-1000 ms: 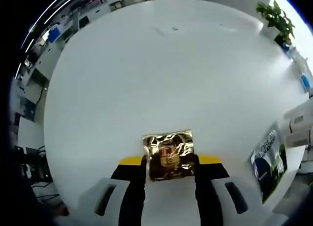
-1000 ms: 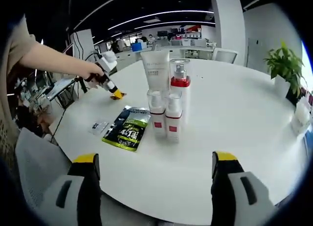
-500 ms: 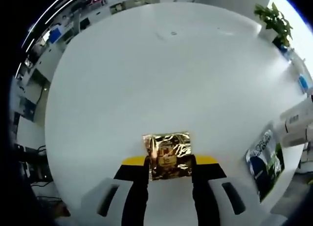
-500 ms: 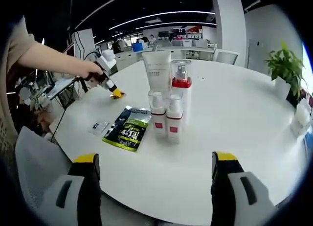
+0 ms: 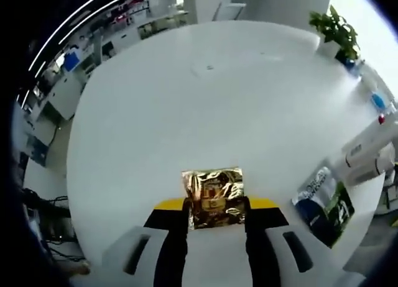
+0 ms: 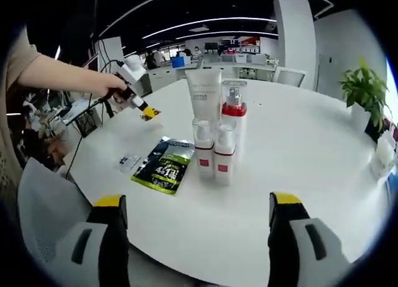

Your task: Arrange the skincare products in the storage area until every visible bottle or jar stands upright without overlapping.

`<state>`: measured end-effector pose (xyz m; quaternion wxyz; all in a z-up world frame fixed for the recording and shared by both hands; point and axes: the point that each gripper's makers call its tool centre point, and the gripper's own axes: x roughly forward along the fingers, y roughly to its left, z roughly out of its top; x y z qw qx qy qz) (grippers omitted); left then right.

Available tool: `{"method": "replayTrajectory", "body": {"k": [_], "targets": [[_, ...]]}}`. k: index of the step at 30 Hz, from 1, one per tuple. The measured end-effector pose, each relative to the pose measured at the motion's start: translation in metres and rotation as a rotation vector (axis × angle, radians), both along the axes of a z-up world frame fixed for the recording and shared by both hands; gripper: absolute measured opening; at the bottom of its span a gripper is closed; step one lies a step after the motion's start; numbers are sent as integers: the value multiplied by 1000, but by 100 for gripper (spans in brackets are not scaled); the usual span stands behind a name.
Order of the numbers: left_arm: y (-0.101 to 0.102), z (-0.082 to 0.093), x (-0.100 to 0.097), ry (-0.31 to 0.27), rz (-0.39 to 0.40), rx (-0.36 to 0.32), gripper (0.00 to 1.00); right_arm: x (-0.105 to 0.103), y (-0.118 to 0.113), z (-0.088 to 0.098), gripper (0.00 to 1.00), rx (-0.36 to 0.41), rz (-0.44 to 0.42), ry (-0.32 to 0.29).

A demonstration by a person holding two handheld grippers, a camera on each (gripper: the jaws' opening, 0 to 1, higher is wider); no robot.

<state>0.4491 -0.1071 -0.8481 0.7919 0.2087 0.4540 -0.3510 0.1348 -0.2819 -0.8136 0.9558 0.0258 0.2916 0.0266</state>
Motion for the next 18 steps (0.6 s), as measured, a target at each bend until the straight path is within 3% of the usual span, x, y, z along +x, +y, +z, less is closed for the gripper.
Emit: {"method": "replayTrajectory", "body": {"k": [18], "targets": [[3,41,-50,-99,-22,-139,32,-1,5,7,93,8,8,-38]]}}
